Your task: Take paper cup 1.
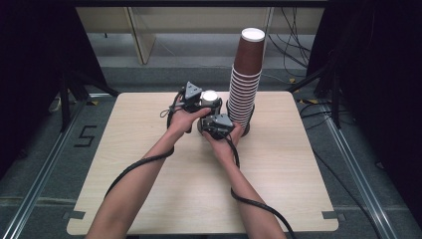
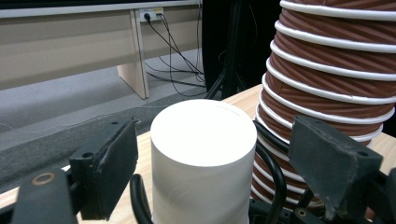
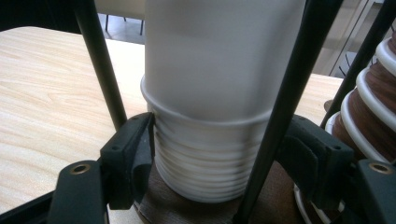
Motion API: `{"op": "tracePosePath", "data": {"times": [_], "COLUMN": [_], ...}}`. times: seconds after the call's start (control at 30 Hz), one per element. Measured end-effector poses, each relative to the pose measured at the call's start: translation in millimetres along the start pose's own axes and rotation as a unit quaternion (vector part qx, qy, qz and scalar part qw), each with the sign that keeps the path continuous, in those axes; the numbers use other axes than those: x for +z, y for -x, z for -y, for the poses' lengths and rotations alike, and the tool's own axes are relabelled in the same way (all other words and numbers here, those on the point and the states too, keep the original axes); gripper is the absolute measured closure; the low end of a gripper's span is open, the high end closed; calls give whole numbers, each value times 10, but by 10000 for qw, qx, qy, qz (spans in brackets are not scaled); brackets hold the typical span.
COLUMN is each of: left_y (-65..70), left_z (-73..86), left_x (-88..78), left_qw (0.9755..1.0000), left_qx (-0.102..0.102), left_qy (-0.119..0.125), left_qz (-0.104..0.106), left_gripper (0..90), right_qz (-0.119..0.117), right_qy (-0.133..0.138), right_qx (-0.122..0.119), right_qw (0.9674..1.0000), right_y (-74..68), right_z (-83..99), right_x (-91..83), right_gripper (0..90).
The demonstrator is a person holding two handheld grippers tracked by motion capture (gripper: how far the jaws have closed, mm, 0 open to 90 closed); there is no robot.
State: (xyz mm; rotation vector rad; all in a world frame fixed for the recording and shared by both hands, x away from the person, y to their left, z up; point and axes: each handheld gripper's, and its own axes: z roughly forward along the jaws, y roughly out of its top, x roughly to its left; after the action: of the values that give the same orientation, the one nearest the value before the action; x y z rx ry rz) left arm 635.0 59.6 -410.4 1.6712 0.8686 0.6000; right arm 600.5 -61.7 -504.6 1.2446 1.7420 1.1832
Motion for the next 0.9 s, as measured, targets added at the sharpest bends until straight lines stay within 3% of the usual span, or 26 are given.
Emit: {"op": "tracePosePath", "data": {"times": [0.03, 0.13, 0.57, 0.73, 0.77, 0.9], "left_y": [-4, -6, -30, -27, -27, -23], "left_z": [-1, -6, 42, 72, 75, 74], "left_x": [11, 32, 111, 134, 134, 131], "left_qw": [10000, 10000, 9999, 9999, 9999, 9999], "left_qx": [23, 27, -91, -34, -34, 7], "left_qy": [-28, -53, -122, -139, -132, -107], "left_qz": [6, 15, 32, -23, -38, -54], "left_gripper": [167, 175, 257, 301, 314, 332], "right_qz": [-86, 36, -30, -102, -14, -42], "right_qy": [-20, -33, -50, -55, -1, -43], "right_qx": [77, -174, -49, 58, -92, 25], "right_qw": [9999, 9998, 10000, 9999, 10000, 10000], "right_y": [-6, 20, 6, -1, 12, 2], "right_z": [-4, 3, 0, -5, 1, 6], "right_x": [-12, -4, -12, -22, -15, -25], "right_gripper": [297, 297, 303, 309, 311, 315]}}
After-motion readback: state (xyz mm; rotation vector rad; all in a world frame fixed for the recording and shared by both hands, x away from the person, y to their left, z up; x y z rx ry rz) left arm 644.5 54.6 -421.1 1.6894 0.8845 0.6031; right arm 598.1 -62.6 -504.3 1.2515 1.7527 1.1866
